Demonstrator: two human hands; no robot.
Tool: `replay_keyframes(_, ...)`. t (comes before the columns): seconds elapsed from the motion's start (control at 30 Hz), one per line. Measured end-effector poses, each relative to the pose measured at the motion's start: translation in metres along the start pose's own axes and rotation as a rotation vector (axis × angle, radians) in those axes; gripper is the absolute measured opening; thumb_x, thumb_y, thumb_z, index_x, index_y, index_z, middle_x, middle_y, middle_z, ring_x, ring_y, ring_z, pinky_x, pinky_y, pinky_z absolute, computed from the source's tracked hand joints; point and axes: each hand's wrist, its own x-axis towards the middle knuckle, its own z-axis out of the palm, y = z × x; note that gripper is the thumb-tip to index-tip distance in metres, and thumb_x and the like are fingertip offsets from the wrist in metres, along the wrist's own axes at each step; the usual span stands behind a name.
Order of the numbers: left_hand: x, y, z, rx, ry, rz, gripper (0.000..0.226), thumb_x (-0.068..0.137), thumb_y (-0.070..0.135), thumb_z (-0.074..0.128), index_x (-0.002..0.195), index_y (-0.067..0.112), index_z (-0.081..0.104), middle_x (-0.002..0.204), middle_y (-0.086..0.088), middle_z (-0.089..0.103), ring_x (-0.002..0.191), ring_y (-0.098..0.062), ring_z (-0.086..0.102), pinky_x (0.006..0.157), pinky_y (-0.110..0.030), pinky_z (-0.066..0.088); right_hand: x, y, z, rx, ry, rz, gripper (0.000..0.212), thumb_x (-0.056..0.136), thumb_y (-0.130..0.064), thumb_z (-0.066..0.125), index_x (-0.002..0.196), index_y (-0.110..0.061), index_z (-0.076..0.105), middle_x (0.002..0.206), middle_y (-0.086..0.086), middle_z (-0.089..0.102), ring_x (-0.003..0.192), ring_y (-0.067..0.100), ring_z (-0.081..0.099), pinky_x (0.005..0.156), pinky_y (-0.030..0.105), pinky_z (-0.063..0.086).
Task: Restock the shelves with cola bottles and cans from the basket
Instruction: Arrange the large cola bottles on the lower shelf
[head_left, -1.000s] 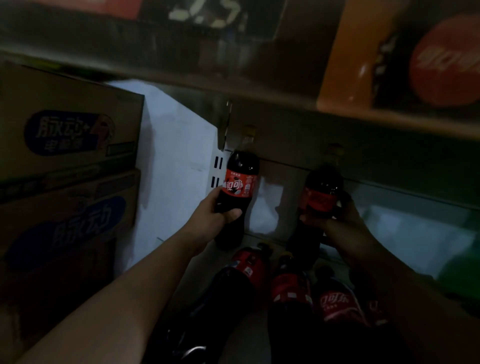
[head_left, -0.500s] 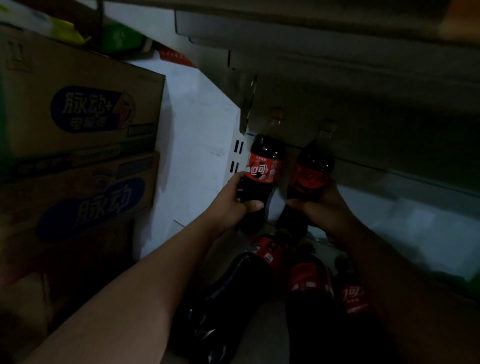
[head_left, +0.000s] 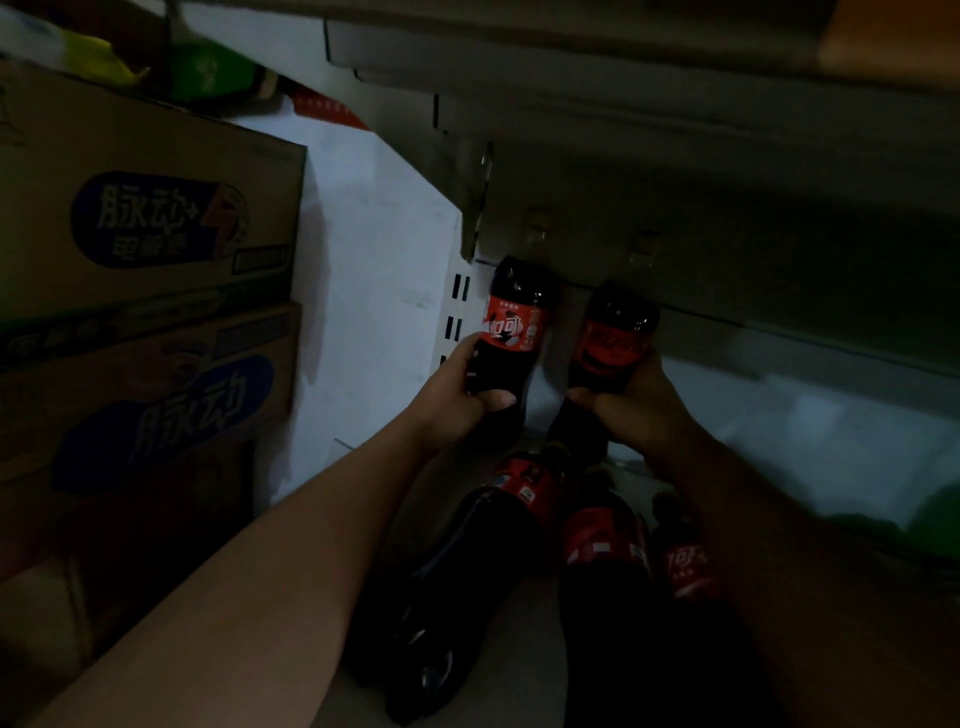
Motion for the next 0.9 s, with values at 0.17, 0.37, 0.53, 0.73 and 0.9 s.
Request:
replay_keyframes(0.17,-0.002,-0.003,0.002,-0.055,-0.011,0.014,0.069,0.087,0.003,0.065,0.144,0.024,0.032,0.135,-0.003,0.048,0.120,-0.020,0.049,0.100,-0.037,0.045,0.012,0.036,-0.020,-0.045,0.024,0.030,0.125,0.024,-0.068,0.082,0.130,-0.013,0.046,0.107,0.007,0.067,0.093,0.028,0.068,0.075,0.042,0.059)
replay_keyframes(0.37,-0.001,-0.005,0.000,-0.050,-0.034,0.024,0.071,0.087,0.006,0.066,0.146,0.024,0.029,0.138,-0.004,0.046,0.122,-0.020,0.047,0.103,-0.039,0.044,0.003,0.027,-0.023,-0.006,0.004,-0.003,0.132,0.022,-0.066,0.083,0.137,-0.015,0.041,0.120,0.001,0.062,0.108,0.019,0.062,0.091,0.040,0.055)
replay_keyframes(0.53,-0.001,-0.008,-0.002,-0.031,-0.030,-0.002,0.078,0.081,0.020,0.069,0.146,0.029,0.029,0.141,-0.004,0.049,0.129,-0.025,0.048,0.106,-0.052,0.042,-0.024,-0.009,-0.022,-0.061,0.009,-0.033,0.070,0.066,-0.025,0.079,0.129,-0.009,0.053,0.119,0.009,0.064,0.111,0.023,0.060,0.100,0.043,0.049)
replay_keyframes(0.73,0.000,-0.013,-0.001,0.003,-0.006,-0.007,0.077,0.084,0.020,0.069,0.148,0.028,0.027,0.145,-0.003,0.047,0.133,-0.024,0.045,0.108,-0.053,0.040,-0.026,-0.010,-0.026,-0.062,-0.009,-0.005,0.088,0.061,-0.040,0.079,0.136,-0.014,0.042,0.123,0.003,0.057,0.111,0.018,0.058,0.090,0.034,0.053)
replay_keyframes(0.9,0.000,-0.014,-0.002,-0.001,0.006,-0.011,0.075,0.086,0.017,0.069,0.148,0.028,0.029,0.144,-0.002,0.048,0.132,-0.023,0.046,0.107,-0.051,0.041,-0.028,-0.008,-0.028,-0.045,0.000,0.028,0.099,0.056,-0.042,0.077,0.142,-0.015,0.035,0.125,0.005,0.058,0.112,0.021,0.059,0.093,0.042,0.053)
